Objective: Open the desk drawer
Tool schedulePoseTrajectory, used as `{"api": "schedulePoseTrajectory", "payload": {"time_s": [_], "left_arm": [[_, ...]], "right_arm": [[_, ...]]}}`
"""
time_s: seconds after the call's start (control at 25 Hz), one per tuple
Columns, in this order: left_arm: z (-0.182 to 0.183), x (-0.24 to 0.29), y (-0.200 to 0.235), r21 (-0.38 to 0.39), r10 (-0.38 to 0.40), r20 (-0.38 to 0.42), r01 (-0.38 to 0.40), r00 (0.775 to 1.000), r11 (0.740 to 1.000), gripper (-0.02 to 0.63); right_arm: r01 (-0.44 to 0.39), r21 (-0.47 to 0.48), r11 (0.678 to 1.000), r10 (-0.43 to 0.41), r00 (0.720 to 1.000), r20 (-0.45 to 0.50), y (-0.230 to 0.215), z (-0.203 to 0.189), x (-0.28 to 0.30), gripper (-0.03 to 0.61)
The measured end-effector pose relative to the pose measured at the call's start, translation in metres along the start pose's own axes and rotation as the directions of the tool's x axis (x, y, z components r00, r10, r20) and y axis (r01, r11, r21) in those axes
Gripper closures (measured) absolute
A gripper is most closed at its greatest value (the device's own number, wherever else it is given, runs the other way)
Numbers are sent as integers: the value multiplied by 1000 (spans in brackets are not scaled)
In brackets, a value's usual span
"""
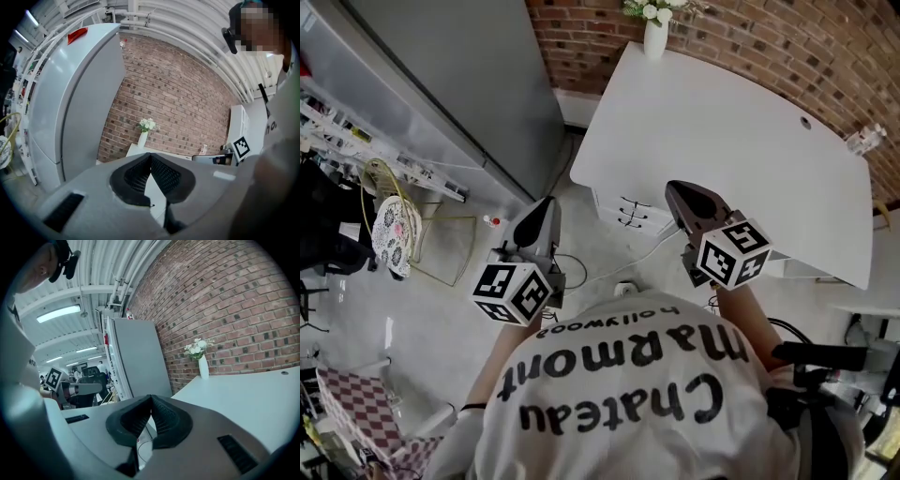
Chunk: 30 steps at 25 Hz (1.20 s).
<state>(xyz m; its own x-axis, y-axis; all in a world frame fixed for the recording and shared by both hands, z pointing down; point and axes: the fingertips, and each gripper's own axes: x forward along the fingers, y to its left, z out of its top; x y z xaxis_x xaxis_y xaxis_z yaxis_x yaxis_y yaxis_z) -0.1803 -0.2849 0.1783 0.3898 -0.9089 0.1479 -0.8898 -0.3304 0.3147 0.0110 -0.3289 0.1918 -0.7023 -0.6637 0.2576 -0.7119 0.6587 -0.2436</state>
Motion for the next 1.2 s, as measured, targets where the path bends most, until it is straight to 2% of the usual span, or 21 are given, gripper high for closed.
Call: {"api": "schedulePoseTrajectory", "payload": {"time_s": [0.36,0.56,0.72,0.92,1.04,1.2], "left_arm": [[1,-54,9,20,-86,-63,87,994,996,598],[-16,-88,16,32,-111,-96,114,989,993,598],[-38,-105,30,12,-76,-105,78,992,997,598],[-59,-121,24,-11,-46,-118,45,992,999,598],[-71,-125,17,-18,-23,-136,20,990,1000,598],[-106,-123,8,-37,11,-161,-17,987,999,598]], "right_arm": [[102,51,994,-102,995,4,49,-17,-20,568],[147,41,988,-147,989,-3,70,-37,-27,568],[143,45,989,-142,990,-15,78,-59,-29,568],[127,72,989,-123,990,-63,74,-85,-31,568],[121,57,991,-114,988,-106,61,-99,-36,568],[108,57,992,-99,983,-155,40,-131,-41,568]]}}
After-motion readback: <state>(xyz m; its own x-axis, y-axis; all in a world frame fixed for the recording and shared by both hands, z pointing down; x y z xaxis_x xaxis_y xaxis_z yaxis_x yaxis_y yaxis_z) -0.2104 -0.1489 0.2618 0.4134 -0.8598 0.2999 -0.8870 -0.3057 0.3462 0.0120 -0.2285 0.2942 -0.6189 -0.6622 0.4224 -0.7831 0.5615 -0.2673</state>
